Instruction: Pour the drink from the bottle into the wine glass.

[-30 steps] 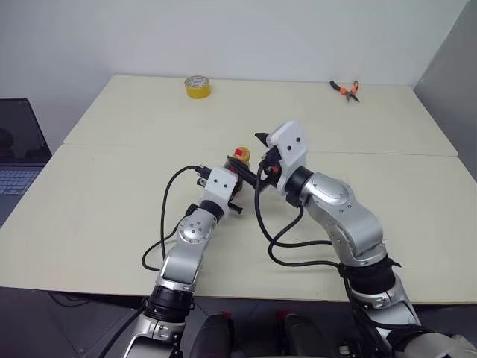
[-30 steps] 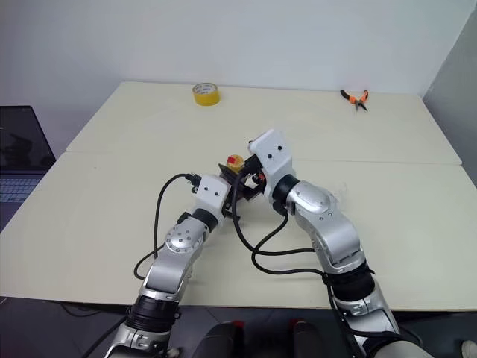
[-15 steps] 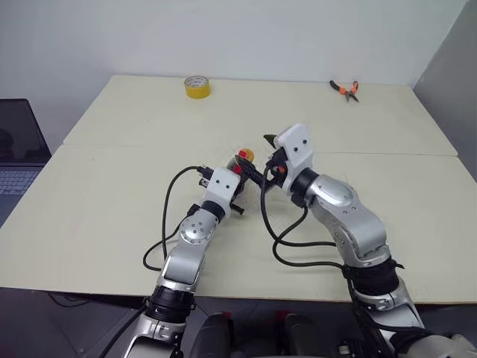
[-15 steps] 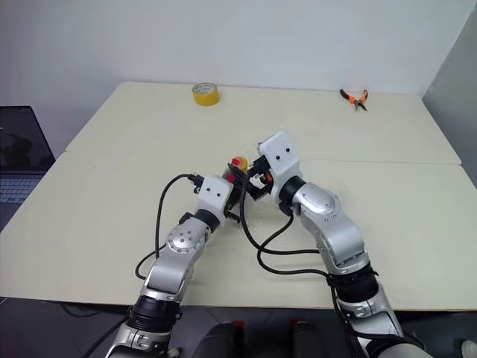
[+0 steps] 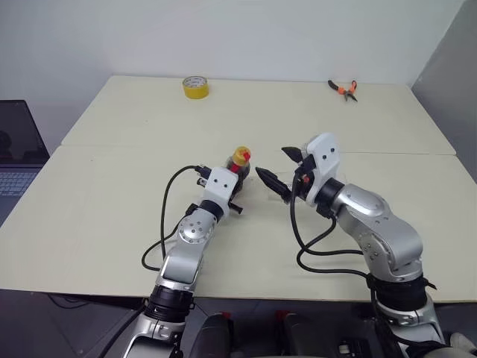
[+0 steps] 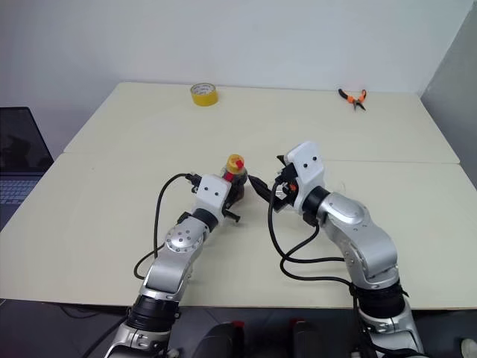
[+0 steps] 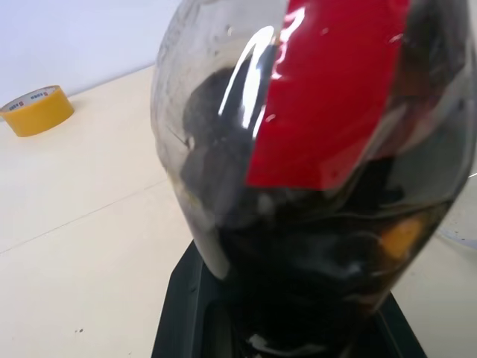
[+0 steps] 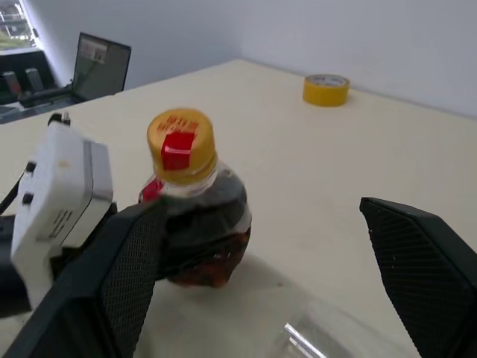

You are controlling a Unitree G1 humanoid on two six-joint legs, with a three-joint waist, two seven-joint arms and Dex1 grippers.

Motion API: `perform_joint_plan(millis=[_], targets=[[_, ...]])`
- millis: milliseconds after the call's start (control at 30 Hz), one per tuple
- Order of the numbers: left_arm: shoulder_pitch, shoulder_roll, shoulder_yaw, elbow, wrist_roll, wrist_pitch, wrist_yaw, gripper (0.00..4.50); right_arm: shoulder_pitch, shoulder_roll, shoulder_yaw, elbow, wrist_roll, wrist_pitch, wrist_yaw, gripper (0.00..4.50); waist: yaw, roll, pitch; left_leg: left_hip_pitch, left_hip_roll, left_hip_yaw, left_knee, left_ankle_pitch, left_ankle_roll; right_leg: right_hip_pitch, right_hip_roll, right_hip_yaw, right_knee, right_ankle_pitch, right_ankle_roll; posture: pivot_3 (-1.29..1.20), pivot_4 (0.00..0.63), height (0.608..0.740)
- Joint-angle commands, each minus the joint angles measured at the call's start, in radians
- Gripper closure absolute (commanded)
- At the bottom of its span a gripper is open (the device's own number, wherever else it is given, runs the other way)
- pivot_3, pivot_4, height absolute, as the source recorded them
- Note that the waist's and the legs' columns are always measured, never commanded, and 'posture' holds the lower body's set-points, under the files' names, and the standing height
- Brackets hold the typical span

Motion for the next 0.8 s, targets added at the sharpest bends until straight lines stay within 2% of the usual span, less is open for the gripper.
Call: perform_joint_plan(millis=[33, 433, 767, 800], targets=[[-0.016, -0.002, 0.002, -0.062, -0.003, -0.028, 0.002, 3.86, -0.046, 0.045, 0.003, -0.050, 0.043, 0.026, -0.023, 0.10, -0.002, 0.000, 0.000, 0.000, 0.000, 0.000, 0.000, 0.000, 0.000, 0.000, 0.000, 0.000, 0.000, 0.000, 0.000, 0.00, 0.150, 0.740], [-0.021, -0.003, 0.000, -0.050, -0.002, -0.036, 0.001, 3.86, -0.134, 0.177, 0.070, 0.089, -0.046, -0.027, -0.143, 0.10, -0.001, 0.000, 0.000, 0.000, 0.000, 0.000, 0.000, 0.000, 0.000, 0.000, 0.000, 0.000, 0.000, 0.000, 0.000, 0.00, 0.150, 0.740], [-0.020, -0.007, -0.001, -0.049, 0.000, -0.037, 0.007, 3.86, -0.146, 0.204, 0.080, 0.146, -0.073, -0.077, -0.145, 0.10, -0.001, 0.000, 0.000, 0.000, 0.000, 0.000, 0.000, 0.000, 0.000, 0.000, 0.000, 0.000, 0.000, 0.000, 0.000, 0.00, 0.150, 0.740], [-0.020, -0.007, -0.001, -0.049, 0.000, -0.037, 0.008, 3.86, -0.146, 0.204, 0.079, 0.147, -0.073, -0.079, -0.145, 0.48, -0.001, 0.000, 0.000, 0.000, 0.000, 0.000, 0.000, 0.000, 0.000, 0.000, 0.000, 0.000, 0.000, 0.000, 0.000, 0.00, 0.150, 0.740]])
